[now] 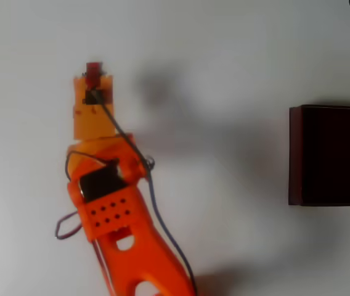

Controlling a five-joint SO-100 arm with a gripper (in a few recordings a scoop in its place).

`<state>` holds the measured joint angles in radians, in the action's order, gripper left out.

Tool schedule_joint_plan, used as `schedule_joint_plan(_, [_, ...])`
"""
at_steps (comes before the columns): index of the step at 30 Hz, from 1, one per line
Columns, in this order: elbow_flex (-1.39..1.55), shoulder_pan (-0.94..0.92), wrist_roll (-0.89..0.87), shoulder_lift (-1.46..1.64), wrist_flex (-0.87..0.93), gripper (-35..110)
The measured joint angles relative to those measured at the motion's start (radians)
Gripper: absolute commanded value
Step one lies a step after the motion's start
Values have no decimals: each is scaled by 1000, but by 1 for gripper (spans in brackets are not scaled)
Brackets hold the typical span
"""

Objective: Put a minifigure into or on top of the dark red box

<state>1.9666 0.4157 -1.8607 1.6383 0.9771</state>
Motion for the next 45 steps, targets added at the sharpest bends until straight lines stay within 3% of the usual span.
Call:
schedule_joint_plan(12, [-330,44,-49,-262,95,21])
schedule_joint_plan(26, [-469,-25,40,-374,92,21])
schedule_joint_plan(45, [-690,-2,2,-569,141,21])
